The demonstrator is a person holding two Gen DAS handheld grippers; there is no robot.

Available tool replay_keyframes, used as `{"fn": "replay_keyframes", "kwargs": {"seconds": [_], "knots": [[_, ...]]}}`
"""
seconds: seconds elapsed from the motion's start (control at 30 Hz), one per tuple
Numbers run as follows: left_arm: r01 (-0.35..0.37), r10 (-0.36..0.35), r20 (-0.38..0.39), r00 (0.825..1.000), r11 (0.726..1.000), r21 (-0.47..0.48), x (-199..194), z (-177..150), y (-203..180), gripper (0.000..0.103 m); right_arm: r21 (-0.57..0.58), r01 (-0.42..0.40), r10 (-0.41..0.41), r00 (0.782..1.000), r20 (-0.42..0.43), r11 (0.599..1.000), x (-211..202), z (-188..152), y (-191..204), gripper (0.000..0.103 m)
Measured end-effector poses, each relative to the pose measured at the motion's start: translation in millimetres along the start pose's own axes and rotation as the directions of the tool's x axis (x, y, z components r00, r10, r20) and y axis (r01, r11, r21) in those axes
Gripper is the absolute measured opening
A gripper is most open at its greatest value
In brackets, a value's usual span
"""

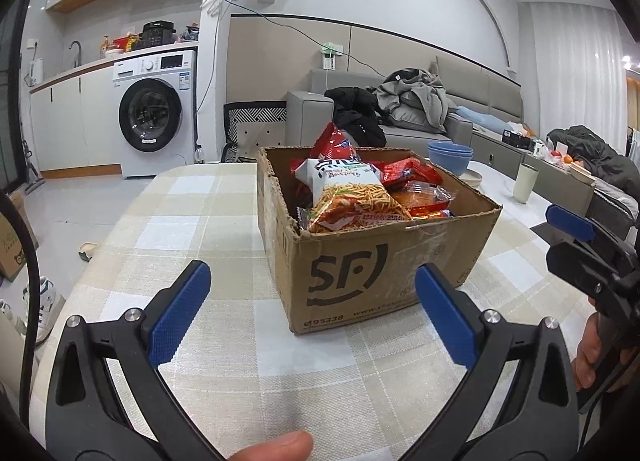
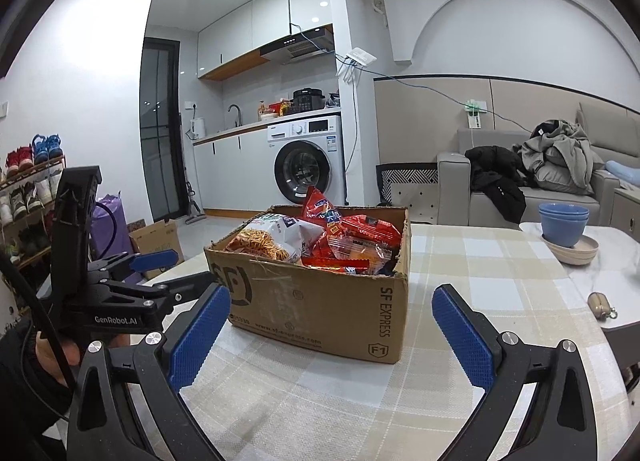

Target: Organize snacks

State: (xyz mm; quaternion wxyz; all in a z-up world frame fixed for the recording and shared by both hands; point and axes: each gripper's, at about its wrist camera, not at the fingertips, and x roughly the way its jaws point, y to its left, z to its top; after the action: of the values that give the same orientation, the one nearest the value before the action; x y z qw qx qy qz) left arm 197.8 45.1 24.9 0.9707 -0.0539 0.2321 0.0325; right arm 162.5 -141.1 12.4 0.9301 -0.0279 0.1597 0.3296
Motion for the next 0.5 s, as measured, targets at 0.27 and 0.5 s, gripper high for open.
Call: {"fn": "replay_keyframes", "kwargs": {"seconds": [0.27, 0.5], "knots": [[0.0, 0.0, 0.003, 1.0, 1.0, 0.002, 0.0, -1.2, 1.6, 0.102, 0.006, -0.005, 0.005, 1.0, 0.002, 1.0, 1.5, -1.7, 0.1, 0.103], [0.0, 0.0, 0.006, 1.0, 1.0, 0.005, 0.4, -2.2, 1.4, 0.102, 0.013, -0.006, 0.006, 1.0, 0.002, 1.0, 1.4, -2.5, -1.9, 0.103]]}}
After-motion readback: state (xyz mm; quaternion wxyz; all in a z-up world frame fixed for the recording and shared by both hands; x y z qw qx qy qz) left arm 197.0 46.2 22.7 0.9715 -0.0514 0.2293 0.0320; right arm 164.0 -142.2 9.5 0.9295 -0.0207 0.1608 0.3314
